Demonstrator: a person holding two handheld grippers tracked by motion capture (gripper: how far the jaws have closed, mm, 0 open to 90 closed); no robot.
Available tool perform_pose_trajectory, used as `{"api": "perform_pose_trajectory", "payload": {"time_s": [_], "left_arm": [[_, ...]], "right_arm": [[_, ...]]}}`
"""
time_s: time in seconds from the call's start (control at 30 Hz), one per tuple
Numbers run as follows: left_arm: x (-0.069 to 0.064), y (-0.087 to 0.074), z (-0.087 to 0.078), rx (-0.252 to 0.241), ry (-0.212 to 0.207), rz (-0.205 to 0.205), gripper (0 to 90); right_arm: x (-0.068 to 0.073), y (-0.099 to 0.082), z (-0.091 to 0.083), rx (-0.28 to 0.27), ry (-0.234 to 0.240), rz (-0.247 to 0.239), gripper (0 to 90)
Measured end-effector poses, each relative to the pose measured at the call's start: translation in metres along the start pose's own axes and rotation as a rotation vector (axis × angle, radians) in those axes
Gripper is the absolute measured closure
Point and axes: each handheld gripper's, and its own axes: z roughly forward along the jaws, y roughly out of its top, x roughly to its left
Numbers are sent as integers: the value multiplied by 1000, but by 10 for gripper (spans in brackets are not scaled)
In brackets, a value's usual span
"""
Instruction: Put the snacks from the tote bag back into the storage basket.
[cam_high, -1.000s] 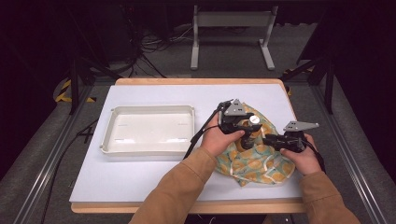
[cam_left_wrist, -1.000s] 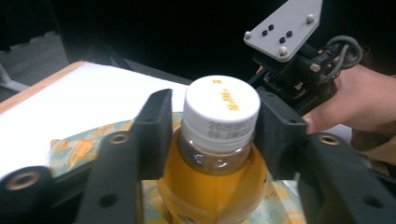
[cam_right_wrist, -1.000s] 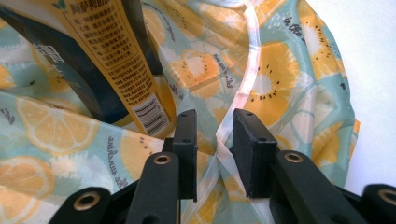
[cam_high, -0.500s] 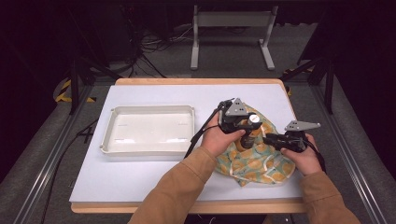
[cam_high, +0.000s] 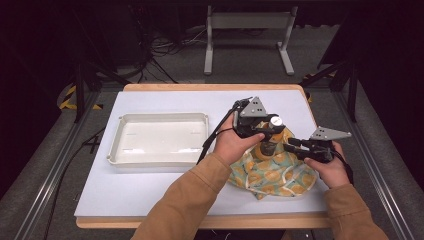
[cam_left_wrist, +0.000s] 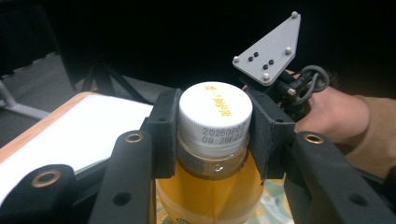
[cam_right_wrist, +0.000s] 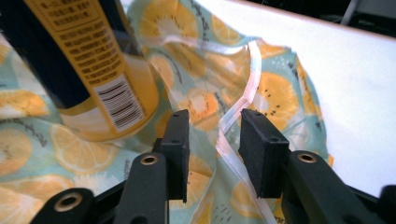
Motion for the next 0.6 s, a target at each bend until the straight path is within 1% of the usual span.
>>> {"api": "perform_pose_trajectory", "payload": {"time_s": [0.17, 0.33, 0.4, 0.43, 0.47, 0.53, 0.6], "left_arm": [[-3, 9, -7, -14, -17, 4, 582], [-3, 13, -11, -19, -20, 5, 582], [-2, 16, -14, -21, -24, -7, 582], [-1, 17, -16, -24, -30, -13, 581], [-1, 17, -18, -29, -34, -22, 582], [0, 17, -20, -33, -37, -27, 582], [0, 19, -25, -34, -32, -25, 582]], "right_arm": [[2, 6, -9, -35, 9, -13, 617], [3, 8, -13, -47, 12, -14, 607], [3, 9, -16, -60, 18, -20, 571], [4, 9, -18, -80, 26, -29, 560], [5, 10, -21, -92, 33, -37, 557], [6, 11, -23, -95, 34, -44, 555], [8, 14, -28, -106, 39, -58, 554]]}}
